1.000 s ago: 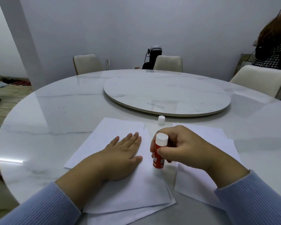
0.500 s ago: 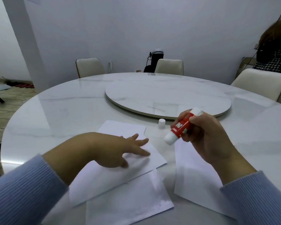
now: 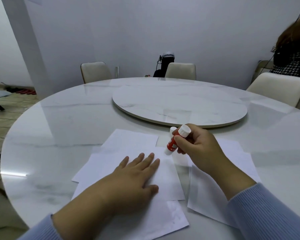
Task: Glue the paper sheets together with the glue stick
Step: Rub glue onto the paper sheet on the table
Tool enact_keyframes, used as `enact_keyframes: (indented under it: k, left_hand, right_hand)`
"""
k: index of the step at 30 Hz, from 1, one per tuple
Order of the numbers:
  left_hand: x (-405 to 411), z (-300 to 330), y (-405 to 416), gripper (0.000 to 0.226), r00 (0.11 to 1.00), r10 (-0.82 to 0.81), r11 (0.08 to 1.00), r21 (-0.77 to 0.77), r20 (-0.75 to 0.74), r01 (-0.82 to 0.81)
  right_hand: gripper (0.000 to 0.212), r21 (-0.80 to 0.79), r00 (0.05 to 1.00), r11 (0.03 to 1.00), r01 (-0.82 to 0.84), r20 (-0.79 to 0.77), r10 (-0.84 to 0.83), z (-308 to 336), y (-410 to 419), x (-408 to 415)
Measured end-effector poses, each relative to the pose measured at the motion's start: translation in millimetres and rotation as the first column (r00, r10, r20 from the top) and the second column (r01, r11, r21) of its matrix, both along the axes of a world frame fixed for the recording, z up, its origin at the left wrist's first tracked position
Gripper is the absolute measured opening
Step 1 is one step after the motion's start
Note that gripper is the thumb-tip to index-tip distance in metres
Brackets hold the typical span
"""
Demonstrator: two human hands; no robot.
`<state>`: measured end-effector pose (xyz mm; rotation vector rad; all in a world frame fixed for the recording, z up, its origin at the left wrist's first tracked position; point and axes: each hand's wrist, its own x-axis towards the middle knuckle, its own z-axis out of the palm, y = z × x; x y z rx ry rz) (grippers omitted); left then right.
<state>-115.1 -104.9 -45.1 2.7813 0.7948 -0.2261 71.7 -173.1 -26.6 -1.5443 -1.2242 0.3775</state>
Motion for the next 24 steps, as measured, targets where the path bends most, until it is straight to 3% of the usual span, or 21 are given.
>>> enact_keyframes:
  k: [11, 19, 21, 24]
  left_hand:
    - [1.8, -2.1, 0.6, 0.062, 1.0, 0.012, 1.0, 0.023, 0.006, -0.012]
    - [1.4, -4.3, 1.9, 0.063, 1.0, 0.013, 1.0, 0.025, 0.026, -0.014]
    - [0.7, -5.6, 1.2, 0.063, 0.999, 0.015, 0.999, 0.03, 0.043, -0.016]
    - [-1.0, -6.5, -0.7, 0.063, 0.996, 0.018, 0.999, 0.035, 0.091, -0.022]
  right_hand:
    - [0.013, -0.129, 0.981, 0.984, -0.123, 0.137, 0.14, 7.4, -4.9, -3.1]
    - [0.015, -0.302, 0.88, 0.832, -0.465, -0.053, 0.473, 19.4, -21.1, -3.5]
    - [0.014, -0.219, 0.841, 0.812, -0.541, -0.151, 0.52, 19.2, -21.8, 2.4]
    - [0.014, 0.193, 0.767, 0.862, -0.469, -0.394, 0.506, 24.9, -21.6, 18.4]
